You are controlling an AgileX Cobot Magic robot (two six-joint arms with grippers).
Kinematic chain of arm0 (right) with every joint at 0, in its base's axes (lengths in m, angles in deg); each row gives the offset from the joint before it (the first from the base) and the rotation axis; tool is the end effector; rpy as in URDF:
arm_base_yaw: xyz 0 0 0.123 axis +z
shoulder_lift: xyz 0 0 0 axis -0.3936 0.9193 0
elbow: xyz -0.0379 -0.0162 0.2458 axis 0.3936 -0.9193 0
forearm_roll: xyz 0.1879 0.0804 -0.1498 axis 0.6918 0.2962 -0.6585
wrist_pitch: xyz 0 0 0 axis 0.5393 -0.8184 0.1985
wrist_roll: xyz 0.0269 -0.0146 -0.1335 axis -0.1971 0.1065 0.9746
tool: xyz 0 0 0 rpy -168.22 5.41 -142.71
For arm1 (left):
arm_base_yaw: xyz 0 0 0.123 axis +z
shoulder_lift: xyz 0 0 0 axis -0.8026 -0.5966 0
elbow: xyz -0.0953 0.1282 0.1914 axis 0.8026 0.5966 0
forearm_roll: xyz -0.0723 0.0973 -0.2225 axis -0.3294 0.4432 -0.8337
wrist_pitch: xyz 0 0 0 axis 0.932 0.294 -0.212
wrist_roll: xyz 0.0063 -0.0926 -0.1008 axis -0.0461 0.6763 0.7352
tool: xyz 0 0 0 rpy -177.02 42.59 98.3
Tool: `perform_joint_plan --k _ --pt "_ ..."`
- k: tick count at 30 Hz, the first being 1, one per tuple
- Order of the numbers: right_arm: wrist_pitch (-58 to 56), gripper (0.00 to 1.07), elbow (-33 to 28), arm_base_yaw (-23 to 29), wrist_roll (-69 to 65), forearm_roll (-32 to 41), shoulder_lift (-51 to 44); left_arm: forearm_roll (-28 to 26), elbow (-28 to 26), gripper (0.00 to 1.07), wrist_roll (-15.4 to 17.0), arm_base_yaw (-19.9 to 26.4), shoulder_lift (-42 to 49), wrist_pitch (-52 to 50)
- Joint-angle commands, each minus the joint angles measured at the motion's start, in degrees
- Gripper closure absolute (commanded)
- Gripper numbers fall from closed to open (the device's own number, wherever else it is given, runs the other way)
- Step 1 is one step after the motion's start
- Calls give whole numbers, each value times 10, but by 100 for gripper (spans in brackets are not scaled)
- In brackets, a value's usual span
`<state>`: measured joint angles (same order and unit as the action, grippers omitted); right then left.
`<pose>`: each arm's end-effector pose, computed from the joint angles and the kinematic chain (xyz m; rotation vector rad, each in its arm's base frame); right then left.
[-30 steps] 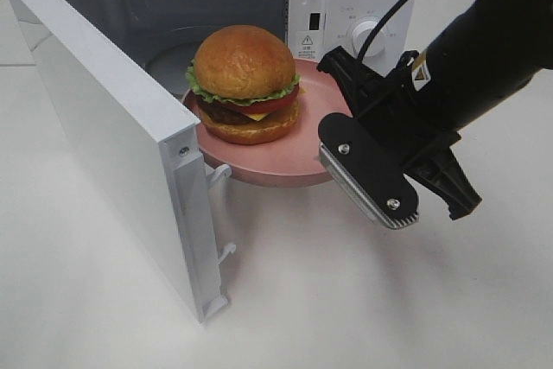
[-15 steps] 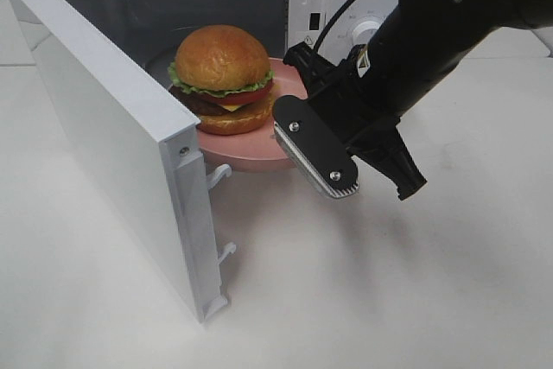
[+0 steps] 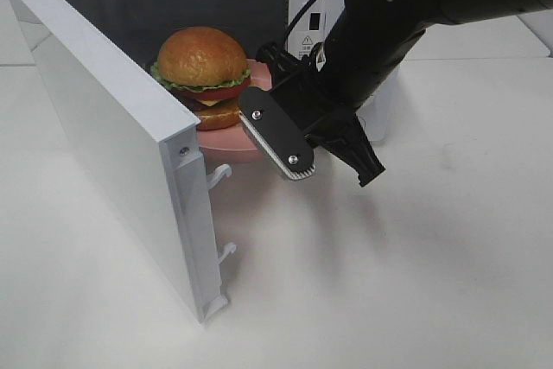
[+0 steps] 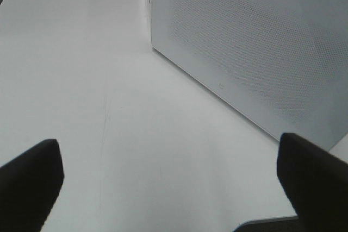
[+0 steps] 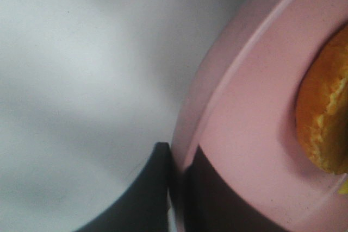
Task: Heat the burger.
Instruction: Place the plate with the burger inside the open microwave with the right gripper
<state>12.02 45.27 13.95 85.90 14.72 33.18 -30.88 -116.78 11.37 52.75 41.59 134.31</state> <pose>0.3210 0.2422 0.1304 -2.3495 1.1924 -0.3286 0.0695 -0.0181 0.2614 0.0851 2.0311 -0.1403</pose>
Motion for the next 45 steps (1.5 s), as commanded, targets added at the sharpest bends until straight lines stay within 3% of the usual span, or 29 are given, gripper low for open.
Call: perform_joint_plan --k 1,28,45 --pt "28 107 29 1 -23 -1 7 -4 -1 7 3 2 0 -2" --pt "11 107 178 1 -88 -73 115 -4 -1 7 3 2 0 -2" --pt "-29 107 325 1 -138 -108 212 -4 -1 7 3 2 0 -2"
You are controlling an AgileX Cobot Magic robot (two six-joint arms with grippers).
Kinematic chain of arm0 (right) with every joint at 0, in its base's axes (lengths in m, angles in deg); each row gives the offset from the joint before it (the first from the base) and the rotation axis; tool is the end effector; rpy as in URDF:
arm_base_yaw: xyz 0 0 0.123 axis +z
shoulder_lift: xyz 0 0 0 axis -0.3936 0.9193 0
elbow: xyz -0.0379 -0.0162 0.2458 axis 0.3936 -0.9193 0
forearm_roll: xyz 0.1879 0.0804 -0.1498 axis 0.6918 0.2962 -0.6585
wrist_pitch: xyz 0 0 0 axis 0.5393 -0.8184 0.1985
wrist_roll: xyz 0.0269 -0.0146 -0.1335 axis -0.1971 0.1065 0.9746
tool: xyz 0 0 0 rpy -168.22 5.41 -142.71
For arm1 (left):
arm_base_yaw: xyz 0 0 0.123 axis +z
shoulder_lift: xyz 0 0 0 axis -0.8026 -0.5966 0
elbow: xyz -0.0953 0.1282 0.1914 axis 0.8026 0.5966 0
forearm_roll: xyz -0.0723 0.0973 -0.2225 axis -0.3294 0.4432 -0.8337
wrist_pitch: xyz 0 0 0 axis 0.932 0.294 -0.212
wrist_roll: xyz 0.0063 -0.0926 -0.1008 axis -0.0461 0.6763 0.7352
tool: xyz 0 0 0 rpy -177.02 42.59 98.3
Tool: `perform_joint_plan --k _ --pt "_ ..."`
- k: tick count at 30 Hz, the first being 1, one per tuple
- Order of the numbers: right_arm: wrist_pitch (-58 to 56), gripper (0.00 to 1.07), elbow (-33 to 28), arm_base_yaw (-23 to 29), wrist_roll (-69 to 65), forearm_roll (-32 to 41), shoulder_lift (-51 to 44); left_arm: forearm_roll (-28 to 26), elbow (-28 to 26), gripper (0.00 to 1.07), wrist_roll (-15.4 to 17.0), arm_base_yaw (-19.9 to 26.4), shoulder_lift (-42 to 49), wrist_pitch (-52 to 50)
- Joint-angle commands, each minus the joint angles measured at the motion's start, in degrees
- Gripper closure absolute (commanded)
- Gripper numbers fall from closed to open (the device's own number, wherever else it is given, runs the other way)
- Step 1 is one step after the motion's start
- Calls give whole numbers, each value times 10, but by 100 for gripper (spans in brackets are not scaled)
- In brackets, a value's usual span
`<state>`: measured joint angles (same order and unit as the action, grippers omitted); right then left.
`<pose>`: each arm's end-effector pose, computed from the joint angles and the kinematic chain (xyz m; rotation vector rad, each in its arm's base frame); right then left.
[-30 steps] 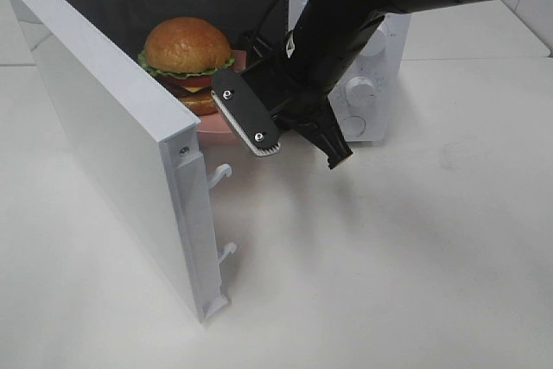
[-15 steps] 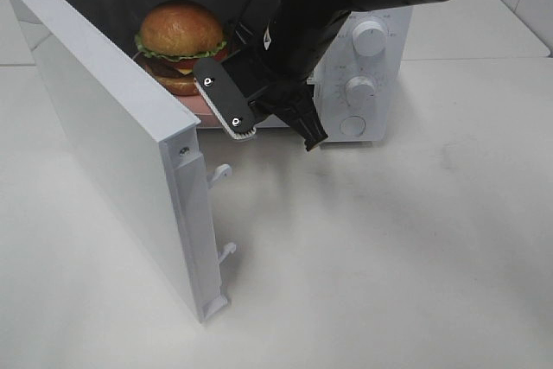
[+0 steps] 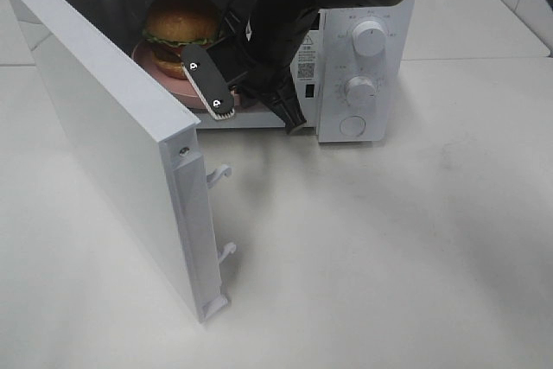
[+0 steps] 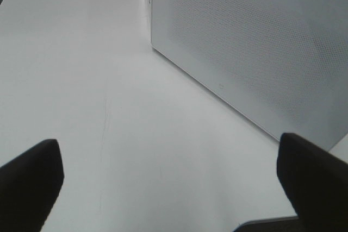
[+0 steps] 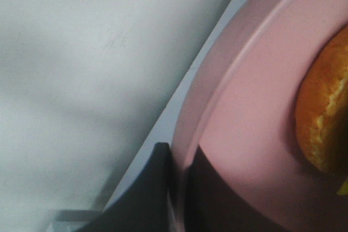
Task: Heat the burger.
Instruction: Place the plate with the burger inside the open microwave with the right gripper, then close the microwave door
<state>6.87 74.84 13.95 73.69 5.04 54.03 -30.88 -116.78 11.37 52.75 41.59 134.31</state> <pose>0.4050 0.2892 0.1219 -2.2387 1.2887 -0.4522 0.0695 -0.0181 0.2614 0.0851 2.0311 -0.1403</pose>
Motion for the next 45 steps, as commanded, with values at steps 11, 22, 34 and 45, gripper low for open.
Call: perform_joint_plan --k 11,22,34,45 --pt "9 107 119 1 -32 -31 61 -4 -1 7 3 2 0 -2" --pt "56 98 135 -5 -60 -32 91 -4 -1 7 3 2 0 -2" --pt "47 63 132 -6 -71 -18 95 -4 -1 7 3 2 0 -2" --pt "81 38 28 -6 -67 29 33 -4 -1 7 3 2 0 -2"
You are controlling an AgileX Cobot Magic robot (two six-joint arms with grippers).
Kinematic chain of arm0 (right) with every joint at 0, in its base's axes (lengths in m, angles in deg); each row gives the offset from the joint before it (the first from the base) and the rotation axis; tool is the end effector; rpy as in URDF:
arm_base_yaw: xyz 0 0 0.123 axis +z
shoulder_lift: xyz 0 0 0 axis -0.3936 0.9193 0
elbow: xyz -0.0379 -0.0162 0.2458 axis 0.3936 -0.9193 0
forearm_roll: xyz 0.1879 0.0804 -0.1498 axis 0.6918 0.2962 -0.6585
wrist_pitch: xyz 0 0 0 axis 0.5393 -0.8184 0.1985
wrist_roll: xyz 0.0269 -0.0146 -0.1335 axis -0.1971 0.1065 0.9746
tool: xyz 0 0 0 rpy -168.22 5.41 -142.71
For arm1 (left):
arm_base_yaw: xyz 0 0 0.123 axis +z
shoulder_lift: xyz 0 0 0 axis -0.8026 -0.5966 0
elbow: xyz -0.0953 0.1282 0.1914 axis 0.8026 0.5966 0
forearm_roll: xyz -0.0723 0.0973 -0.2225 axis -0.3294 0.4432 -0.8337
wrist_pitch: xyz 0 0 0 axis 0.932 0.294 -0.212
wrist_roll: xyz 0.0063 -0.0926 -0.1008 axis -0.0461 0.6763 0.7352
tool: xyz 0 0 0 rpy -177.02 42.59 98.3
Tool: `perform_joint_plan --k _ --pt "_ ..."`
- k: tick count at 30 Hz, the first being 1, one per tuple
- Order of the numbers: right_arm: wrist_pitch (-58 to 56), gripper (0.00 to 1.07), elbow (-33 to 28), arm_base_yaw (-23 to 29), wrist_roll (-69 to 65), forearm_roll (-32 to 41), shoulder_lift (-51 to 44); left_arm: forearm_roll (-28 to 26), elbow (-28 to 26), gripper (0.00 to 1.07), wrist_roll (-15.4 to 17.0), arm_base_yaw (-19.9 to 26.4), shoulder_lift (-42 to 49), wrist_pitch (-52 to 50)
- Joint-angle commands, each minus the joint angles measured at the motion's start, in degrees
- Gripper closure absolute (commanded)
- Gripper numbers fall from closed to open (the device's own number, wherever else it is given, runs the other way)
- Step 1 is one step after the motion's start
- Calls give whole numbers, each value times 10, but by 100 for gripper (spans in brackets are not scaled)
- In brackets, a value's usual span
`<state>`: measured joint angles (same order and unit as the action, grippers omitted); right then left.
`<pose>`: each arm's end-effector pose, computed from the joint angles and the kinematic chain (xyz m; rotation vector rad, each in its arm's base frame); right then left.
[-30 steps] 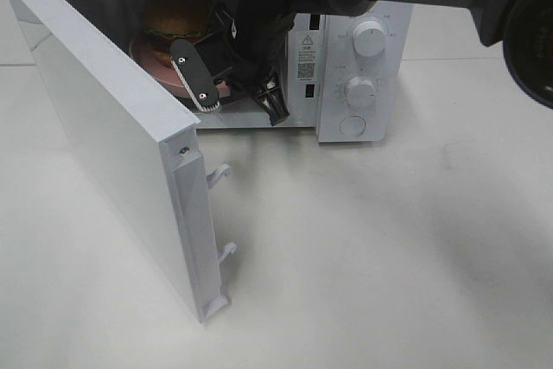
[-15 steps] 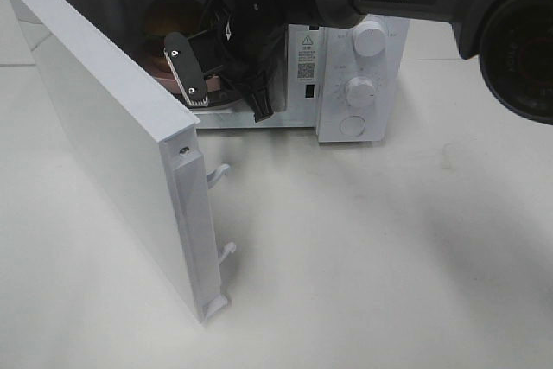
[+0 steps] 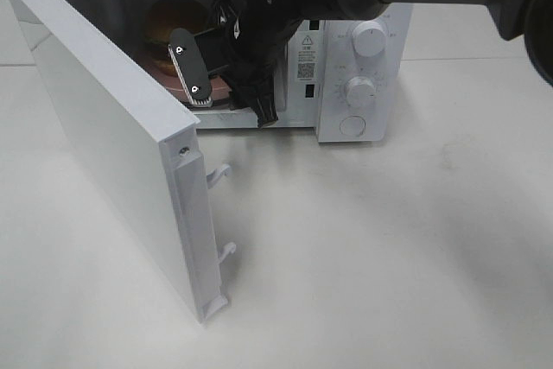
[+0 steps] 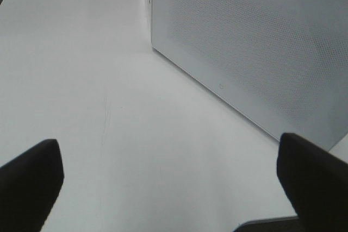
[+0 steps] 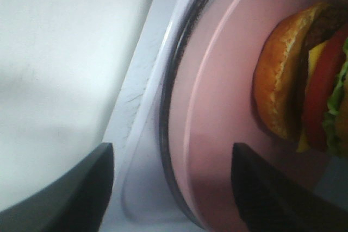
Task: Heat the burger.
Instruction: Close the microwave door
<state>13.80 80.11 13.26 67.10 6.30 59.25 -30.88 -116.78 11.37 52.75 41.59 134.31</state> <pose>0.4291 0.3043 0.1154 -2.0366 1.3577 -0.4162 0.0695 -0.0181 0.2614 0.0851 2.0311 -0.1403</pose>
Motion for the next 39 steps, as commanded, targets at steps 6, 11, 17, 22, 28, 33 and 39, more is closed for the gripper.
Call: perform_joint_plan --k 6,11,17,22,28,33,39 --pt "58 28 -95 1 -5 18 -56 -4 -1 7 3 2 0 -2" --pt "85 29 -150 1 -5 18 -87 -4 -1 7 3 2 0 -2" --pt "109 30 -218 1 -5 17 -132 -4 -1 7 3 2 0 -2" --pt "128 31 -258 1 -5 16 -158 -4 -1 7 3 2 0 -2" --pt "161 31 -343 -1 -5 16 -210 -4 -1 7 3 2 0 -2" --pt "186 31 -387 -1 -6 17 -241 -4 -1 7 3 2 0 -2" --pt "212 31 -447 -1 -38 16 -299 -4 -1 7 3 2 0 -2"
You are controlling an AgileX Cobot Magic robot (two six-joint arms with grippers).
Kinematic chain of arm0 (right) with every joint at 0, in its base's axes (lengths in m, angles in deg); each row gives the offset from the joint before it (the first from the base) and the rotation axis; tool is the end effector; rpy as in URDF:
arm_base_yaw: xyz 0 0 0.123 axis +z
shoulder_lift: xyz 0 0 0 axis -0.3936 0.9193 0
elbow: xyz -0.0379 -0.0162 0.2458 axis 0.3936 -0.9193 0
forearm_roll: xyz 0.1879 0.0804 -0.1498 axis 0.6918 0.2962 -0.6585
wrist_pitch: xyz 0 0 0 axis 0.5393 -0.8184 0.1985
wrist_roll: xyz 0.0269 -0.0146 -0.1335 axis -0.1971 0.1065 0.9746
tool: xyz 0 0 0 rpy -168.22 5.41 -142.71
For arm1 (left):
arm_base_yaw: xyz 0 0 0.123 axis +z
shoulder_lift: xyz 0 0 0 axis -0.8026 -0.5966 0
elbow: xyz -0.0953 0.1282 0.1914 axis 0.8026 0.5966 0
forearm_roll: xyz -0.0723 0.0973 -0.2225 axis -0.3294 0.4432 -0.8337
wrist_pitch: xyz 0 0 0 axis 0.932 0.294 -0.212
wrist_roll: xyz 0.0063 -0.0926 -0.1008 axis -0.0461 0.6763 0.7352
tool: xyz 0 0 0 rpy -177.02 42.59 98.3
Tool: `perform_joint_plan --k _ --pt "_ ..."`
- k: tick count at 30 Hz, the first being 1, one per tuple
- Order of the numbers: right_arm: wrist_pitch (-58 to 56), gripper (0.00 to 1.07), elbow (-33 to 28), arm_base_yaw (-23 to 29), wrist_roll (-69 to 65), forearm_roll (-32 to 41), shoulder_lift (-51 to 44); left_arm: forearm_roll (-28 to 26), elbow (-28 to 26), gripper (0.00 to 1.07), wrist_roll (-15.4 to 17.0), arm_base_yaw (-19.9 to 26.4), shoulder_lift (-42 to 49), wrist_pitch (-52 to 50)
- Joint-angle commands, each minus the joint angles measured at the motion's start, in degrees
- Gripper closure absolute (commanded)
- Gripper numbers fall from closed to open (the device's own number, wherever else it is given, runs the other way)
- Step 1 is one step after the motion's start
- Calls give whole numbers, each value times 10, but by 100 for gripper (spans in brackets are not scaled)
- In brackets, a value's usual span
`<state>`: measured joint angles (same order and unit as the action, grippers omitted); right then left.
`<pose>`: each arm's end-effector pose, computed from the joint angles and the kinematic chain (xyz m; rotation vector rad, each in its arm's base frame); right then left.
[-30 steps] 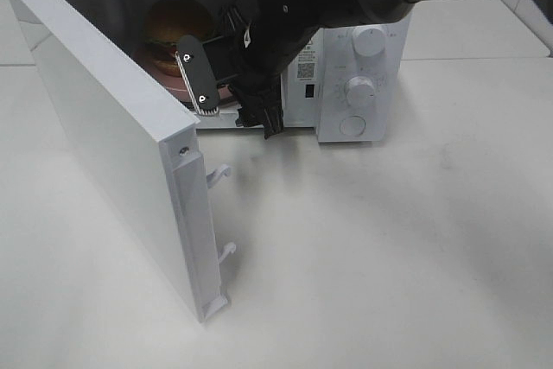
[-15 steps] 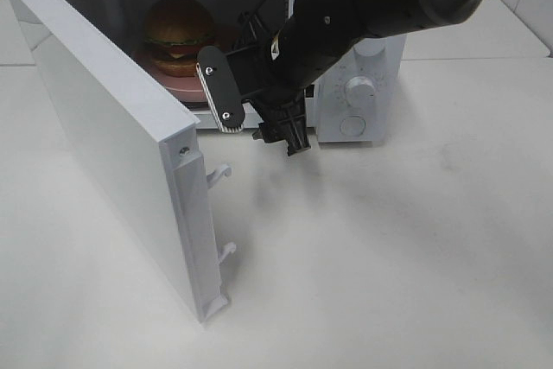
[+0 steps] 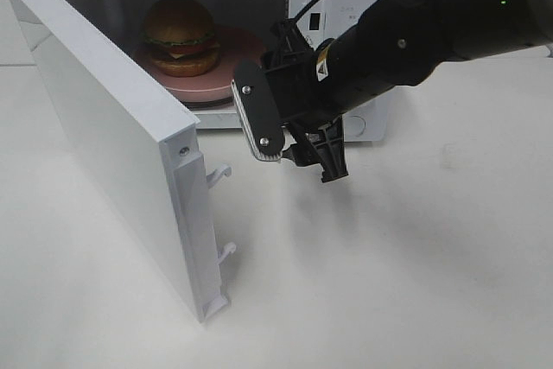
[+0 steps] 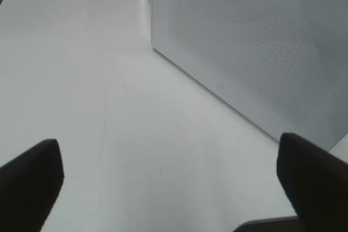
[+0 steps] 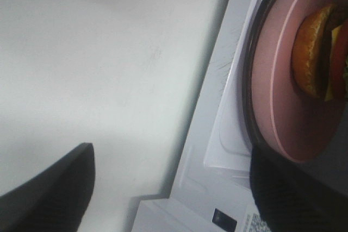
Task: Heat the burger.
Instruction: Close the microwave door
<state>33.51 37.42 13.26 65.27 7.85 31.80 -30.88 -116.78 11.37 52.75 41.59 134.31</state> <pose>0.3326 0.2424 0.1299 -1.9502 1.3313 -0.3571 0.0695 -0.0181 0.2614 0.0851 2.0311 -0.1403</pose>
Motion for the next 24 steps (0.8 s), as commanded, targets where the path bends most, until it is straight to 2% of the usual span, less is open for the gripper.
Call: perform_joint_plan --k 1,11,24 --pt "15 31 -20 -1 -20 1 -24 -4 -1 7 3 2 0 -2" --pt "28 31 -84 -1 -99 1 -90 -4 -1 7 3 2 0 -2" --pt "-6 31 -164 -1 -328 1 -198 -4 -1 7 3 2 0 -2"
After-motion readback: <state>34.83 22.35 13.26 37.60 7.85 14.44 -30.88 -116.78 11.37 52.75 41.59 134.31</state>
